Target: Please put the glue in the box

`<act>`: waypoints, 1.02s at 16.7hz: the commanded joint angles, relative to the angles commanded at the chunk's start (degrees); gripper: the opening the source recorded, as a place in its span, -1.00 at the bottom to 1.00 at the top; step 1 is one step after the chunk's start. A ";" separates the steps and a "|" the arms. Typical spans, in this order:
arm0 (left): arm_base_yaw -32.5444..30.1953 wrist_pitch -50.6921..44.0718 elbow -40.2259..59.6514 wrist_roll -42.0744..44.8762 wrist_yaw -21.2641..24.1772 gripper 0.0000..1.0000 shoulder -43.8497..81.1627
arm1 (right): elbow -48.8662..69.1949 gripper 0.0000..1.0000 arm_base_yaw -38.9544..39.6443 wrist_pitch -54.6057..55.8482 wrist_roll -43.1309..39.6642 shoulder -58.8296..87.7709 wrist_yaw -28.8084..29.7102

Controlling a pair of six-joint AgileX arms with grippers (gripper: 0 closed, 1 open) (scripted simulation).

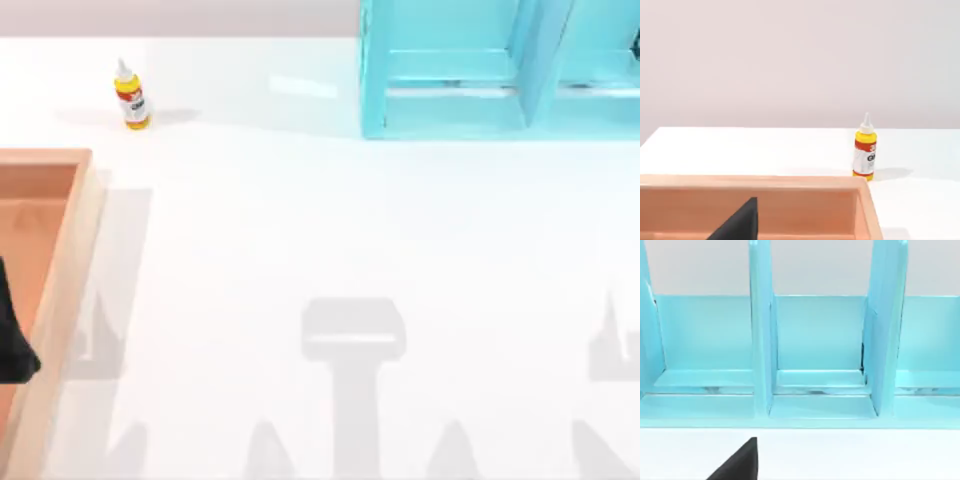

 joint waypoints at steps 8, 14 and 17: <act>-1.04 3.30 6.53 -0.13 -0.53 1.00 12.47 | 0.00 1.00 0.00 0.00 0.00 0.00 0.00; -3.42 11.08 21.69 -0.59 -1.39 1.00 42.44 | 0.00 1.00 0.00 0.00 0.00 0.00 0.00; -4.65 15.82 30.82 -0.92 -1.91 1.00 60.43 | 0.00 1.00 0.00 0.00 0.00 0.00 0.00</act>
